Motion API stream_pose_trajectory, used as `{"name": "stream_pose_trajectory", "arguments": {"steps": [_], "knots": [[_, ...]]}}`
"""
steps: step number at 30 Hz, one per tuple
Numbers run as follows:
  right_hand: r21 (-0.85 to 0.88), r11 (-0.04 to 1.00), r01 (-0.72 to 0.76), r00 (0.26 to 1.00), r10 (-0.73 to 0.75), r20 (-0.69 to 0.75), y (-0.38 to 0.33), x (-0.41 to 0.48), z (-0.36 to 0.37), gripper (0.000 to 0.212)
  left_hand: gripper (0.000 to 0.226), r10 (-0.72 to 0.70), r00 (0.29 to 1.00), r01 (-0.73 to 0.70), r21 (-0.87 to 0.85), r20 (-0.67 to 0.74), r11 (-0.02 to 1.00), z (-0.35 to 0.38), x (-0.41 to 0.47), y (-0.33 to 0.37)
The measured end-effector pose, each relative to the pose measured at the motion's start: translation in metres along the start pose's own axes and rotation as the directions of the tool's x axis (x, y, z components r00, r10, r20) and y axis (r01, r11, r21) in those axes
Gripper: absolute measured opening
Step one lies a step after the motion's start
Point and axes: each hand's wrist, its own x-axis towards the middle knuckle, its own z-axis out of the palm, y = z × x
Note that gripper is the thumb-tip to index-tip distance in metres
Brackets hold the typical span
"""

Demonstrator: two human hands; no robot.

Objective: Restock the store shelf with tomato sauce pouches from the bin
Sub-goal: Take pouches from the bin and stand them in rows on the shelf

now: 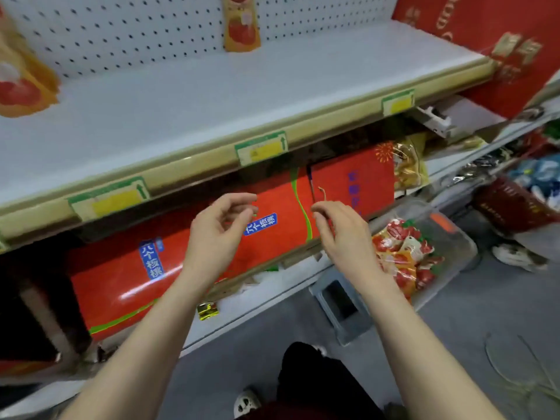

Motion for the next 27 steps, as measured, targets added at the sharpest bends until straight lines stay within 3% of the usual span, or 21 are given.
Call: {"name": "stream_pose_trajectory", "arguments": {"steps": [2,6,11,13,16,22,24,27], "knots": [[0.006,0.99,-0.143,0.989,0.142,0.05,0.035,-0.03,0.0,0.022,0.025,-0.033,0.995,0.03,0.037,0.089,0.999,0.033,-0.001,-0.016],[-0.056,0.9,-0.433,0.891,0.437,0.125,0.138,-0.083,-0.001,0.025,0.032,-0.148,0.937,0.105,0.149,0.315,0.983,0.132,0.015,-0.055],[-0.203,0.703,-0.682,0.647,0.709,0.281,0.278,-0.106,-0.006,0.045,0.037,-0.342,0.815,0.206,0.319,0.467,0.925,0.261,0.041,-0.108],[-0.285,0.7,-0.655,0.615,0.713,0.338,0.327,-0.099,-0.002,0.049,0.04,-0.403,0.769,0.216,0.391,0.497,0.895,0.309,0.051,-0.131],[-0.337,0.76,-0.556,0.652,0.65,0.389,0.388,-0.069,0.015,0.053,0.045,-0.497,0.713,0.248,0.485,0.495,0.839,0.369,0.063,-0.164],[-0.452,0.865,-0.217,0.617,0.48,0.623,0.451,-0.035,0.068,0.037,0.049,-0.543,0.716,0.327,0.477,0.438,0.816,0.423,0.066,-0.21],[-0.388,0.883,-0.263,0.623,0.463,0.631,0.462,-0.033,0.07,0.024,0.047,-0.561,0.721,0.36,0.471,0.407,0.805,0.432,0.064,-0.217],[-0.213,0.834,-0.51,0.572,0.513,0.64,0.468,-0.033,0.056,0.014,0.043,-0.572,0.731,0.394,0.455,0.372,0.799,0.443,0.063,-0.219]]}}
